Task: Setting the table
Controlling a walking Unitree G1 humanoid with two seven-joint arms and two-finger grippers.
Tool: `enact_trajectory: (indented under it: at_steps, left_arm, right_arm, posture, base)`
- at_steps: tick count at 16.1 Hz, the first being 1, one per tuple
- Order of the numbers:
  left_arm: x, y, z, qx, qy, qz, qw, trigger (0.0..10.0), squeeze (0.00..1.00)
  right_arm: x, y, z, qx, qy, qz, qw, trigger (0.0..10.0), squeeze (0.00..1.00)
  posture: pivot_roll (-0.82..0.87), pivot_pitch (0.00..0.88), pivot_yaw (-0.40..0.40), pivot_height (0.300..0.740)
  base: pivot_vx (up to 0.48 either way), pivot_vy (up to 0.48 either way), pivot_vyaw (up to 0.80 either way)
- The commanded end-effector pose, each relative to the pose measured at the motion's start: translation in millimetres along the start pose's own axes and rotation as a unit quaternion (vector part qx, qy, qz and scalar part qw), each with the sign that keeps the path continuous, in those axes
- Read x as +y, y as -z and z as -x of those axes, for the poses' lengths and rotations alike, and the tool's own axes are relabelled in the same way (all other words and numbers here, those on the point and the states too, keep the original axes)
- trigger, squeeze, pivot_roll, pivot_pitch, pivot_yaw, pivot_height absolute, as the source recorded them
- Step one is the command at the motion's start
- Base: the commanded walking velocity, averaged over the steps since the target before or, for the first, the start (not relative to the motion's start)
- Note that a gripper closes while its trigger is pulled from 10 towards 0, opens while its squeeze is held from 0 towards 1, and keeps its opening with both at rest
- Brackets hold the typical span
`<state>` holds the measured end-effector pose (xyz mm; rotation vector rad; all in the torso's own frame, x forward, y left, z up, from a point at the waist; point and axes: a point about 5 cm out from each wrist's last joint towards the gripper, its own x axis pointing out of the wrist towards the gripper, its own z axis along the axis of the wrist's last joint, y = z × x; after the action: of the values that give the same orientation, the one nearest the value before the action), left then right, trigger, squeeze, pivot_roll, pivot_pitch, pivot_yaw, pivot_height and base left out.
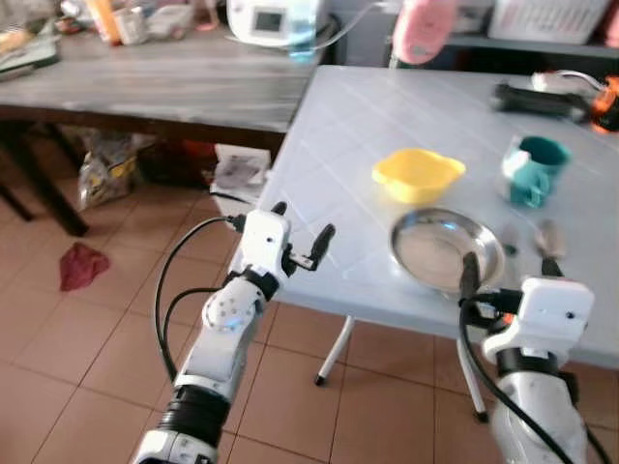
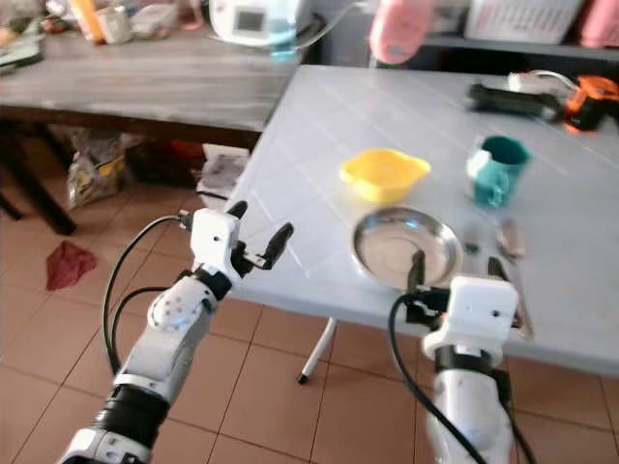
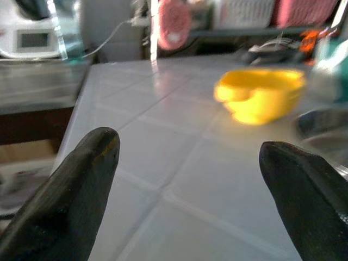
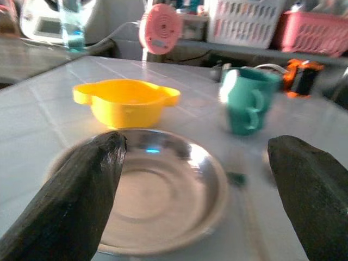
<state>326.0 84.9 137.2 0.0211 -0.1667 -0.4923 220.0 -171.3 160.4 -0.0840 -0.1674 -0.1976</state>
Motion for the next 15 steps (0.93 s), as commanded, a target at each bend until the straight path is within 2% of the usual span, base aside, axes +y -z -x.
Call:
enact_trajectory:
  at_steps: [1, 7, 9, 10, 11, 13, 14, 15]
  left_arm:
    - [-1.6, 1, 0.1, 0.005, 0.003, 0.002, 1.0, 10.0, 0.0]
    - [-6.1, 6, 1.7, 0.015, 0.013, 0.003, 1.0, 10.0, 0.0]
    - [-8.5, 8, 3.6, 0.016, 0.021, 0.007, 1.0, 10.0, 0.0]
    - [-8.2, 9, 5.5, 0.015, 0.025, -0.006, 1.0, 10.0, 0.0]
    - [-5.2, 11, 9.6, 0.018, 0.028, -0.01, 0.999, 10.0, 0.0]
    - [0.9, 14, 15.4, 0.03, 0.046, -0.002, 0.999, 10.0, 0.0]
    - [4.4, 18, 17.7, 0.045, 0.047, 0.017, 0.998, 10.0, 0.0]
    - [6.0, 20, 19.4, 0.056, 0.063, 0.03, 0.996, 10.0, 0.0]
  right_arm:
    - [-3.1, 1, 2.8, 0.006, 0.002, 0.003, 1.0, 10.0, 0.0]
    - [-2.1, -1, 3.5, 0.001, 0.0, 0.011, 1.0, 10.0, 0.0]
    - [-2.1, -1, 2.2, 0.006, 0.005, 0.037, 0.999, 10.0, 0.0]
    - [-2.3, 0, 0.2, 0.009, 0.012, 0.054, 0.998, 10.0, 0.0]
    - [0.1, -3, -1.3, 0.004, 0.007, 0.018, 1.0, 10.0, 0.0]
    - [-1.6, -8, -2.4, 0.001, 0.015, 0.001, 1.0, 10.0, 0.0]
    - [-0.8, -11, -1.9, -0.004, 0.006, -0.031, 0.999, 10.0, 0.0]
    - [-2.5, -12, -2.1, 0.0, 0.015, -0.023, 1.0, 10.0, 0.0]
  posture:
    - [-0.05, 0.115, 0.047, 0.714]
    - [-0.06, 0.115, 0.043, 0.714]
    - [-0.05, 0.116, 0.041, 0.714]
    - [-0.05, 0.118, 0.04, 0.714]
    - [-0.05, 0.12, 0.038, 0.714]
    - [-0.05, 0.123, 0.033, 0.714]
    - [-0.05, 0.125, 0.03, 0.714]
    - [-0.05, 0.125, 0.029, 0.714]
  base:
    - [0.322, 0.0, 0.0]
    - [0.254, 0.0, 0.0]
    - [0.0, 0.0, 0.0]
    - [0.0, 0.0, 0.0]
    - [0.0, 0.0, 0.0]
    - [0.0, 0.0, 0.0]
    - [0.0, 0.0, 0.0]
    - [0.0, 0.0, 0.0]
